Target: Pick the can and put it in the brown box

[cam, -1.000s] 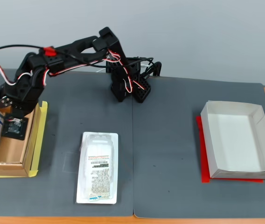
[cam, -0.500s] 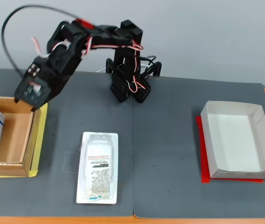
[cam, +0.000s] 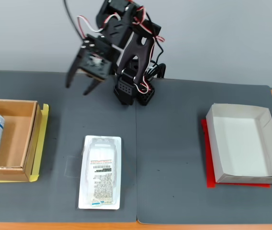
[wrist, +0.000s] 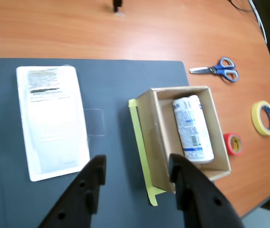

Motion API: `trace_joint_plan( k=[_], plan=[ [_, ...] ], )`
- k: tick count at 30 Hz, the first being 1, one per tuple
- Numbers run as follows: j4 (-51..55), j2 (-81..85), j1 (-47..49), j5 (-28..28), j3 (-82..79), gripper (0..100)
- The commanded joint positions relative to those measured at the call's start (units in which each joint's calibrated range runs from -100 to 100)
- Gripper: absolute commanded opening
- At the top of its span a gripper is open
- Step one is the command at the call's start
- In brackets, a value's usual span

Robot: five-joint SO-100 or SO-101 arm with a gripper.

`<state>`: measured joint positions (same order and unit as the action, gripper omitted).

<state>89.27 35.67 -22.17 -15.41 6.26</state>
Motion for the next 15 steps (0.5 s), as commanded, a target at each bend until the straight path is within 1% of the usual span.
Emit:
trace_joint_plan(
  k=[1,4,8,11,15],
  plan=[
    [-0.2,8.7,6.7,0.2,-7.2,15],
    [-0.2,14.9,11.9,3.4,-13.5,13],
    [-0.2,20.9,17.7,7.3,-19.8,0],
    [-1.2,24.3,20.2,10.1,-25.3,1],
    [-6.9,28.4,20.7,13.4,-34.9,1]
  ],
)
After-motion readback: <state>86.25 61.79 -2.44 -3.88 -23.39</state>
